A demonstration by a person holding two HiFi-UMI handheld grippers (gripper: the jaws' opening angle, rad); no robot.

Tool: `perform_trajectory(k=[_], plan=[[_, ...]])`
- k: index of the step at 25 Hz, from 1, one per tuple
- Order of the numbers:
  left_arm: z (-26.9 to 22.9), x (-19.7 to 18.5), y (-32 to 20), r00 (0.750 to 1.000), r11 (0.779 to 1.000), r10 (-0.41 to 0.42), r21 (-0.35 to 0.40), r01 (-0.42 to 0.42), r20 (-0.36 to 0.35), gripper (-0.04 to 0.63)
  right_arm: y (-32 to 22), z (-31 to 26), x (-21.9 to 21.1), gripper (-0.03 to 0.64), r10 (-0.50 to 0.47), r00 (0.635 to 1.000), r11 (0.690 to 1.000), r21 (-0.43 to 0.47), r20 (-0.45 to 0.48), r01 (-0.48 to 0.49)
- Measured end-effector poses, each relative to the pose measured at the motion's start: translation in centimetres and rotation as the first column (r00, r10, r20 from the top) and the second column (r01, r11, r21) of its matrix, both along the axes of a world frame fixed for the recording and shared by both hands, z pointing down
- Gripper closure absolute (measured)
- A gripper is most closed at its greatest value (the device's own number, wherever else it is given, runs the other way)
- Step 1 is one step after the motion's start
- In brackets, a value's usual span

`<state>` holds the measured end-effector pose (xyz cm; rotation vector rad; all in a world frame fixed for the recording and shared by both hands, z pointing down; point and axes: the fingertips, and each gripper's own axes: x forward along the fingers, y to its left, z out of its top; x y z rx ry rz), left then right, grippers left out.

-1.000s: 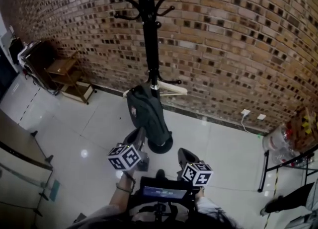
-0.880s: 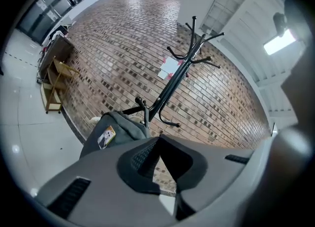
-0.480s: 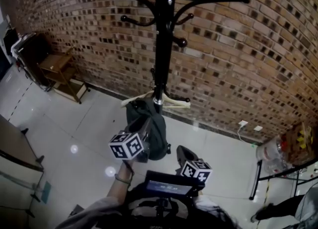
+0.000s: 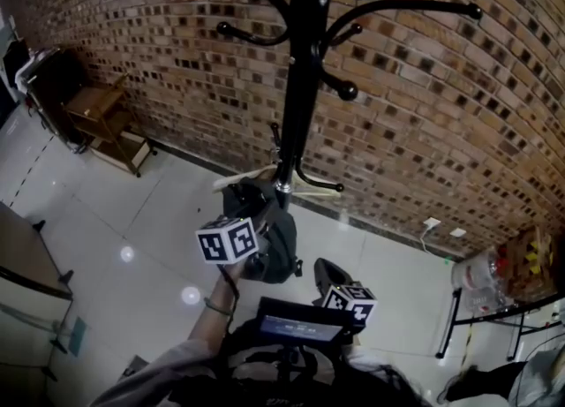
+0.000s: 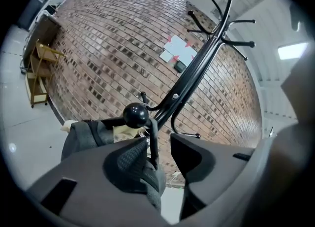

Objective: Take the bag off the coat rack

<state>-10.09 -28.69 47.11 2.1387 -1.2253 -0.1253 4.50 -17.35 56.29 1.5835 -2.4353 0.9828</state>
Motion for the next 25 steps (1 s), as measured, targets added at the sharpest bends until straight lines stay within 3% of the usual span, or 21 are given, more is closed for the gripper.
perform_trajectory(k=[10,15,20,21,25], plan=[[-0.1,0.4,-1.9,0.996,0.998,-0.057,-0.022,0.058,0.065,0.443,-3.9,-3.1,-0.2,0.611,-0.099,0.994,0.993,0.059,-0.052,0.102],[0.2,1.1,-2.6,0.98,0.995,-0.085,-0.033,0.092,0.181,0.443,-5.7,-4.5,-0.4,0.611,-0.157,0.984,0.983,0.082,-0.09,0.164],[0.6,1.0,-3.3,0.963,0.99,-0.125,-0.03,0.137,0.239,0.46,-6.6,-4.8,-0.6,0.611,-0.195,0.976,0.974,0.097,-0.092,0.204],[0.7,0.8,-3.4,0.96,0.989,-0.137,-0.028,0.148,0.243,0.503,-6.7,-4.7,-0.6,0.611,-0.206,0.974,0.972,0.099,-0.092,0.215],[0.9,0.6,-3.4,0.969,0.989,-0.145,-0.009,0.15,0.2,0.526,-6.5,-4.2,-0.5,0.611,-0.233,0.968,0.966,0.088,-0.095,0.241]])
